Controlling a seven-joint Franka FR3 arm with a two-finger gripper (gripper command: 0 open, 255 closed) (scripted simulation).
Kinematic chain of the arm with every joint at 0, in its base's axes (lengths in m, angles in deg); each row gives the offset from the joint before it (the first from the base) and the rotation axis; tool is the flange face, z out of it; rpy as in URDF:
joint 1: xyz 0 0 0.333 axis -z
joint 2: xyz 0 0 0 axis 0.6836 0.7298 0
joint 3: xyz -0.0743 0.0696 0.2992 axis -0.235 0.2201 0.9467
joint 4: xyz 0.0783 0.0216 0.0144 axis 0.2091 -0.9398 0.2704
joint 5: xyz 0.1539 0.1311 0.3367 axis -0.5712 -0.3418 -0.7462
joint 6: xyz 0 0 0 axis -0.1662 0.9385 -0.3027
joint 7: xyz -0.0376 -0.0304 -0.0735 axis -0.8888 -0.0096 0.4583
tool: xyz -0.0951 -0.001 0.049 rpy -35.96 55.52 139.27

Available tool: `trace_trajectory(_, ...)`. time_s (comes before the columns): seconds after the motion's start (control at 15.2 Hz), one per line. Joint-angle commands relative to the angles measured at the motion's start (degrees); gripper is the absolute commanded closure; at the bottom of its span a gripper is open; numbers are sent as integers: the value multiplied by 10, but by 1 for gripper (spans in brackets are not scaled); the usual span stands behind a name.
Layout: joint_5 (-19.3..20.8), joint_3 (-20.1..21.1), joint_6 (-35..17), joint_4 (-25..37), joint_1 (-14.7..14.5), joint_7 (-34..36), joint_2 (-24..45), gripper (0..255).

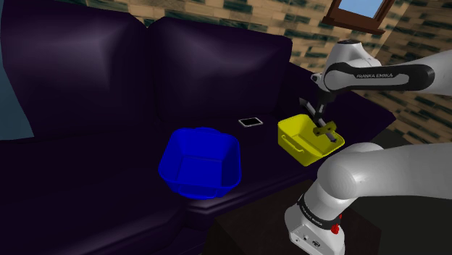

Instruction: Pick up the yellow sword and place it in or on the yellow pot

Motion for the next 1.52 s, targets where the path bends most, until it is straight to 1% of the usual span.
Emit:
trace_trajectory(0.0, 9, -8, -17, -12, 2, 4, 5, 255)
trace_trajectory(0.07, 13, -12, -26, -17, 3, 7, 9, 255)
trace_trajectory(0.59, 13, -12, -26, -17, 3, 7, 9, 255)
trace_trajectory(0.66, 13, -12, -26, -17, 3, 7, 9, 0)
trace_trajectory(0.99, 13, -12, -26, -17, 3, 7, 9, 0)
trace_trajectory(1.25, -28, 36, 56, 25, -5, -2, -27, 0)
trace_trajectory(1.45, -28, 36, 56, 25, -5, -2, -27, 0)
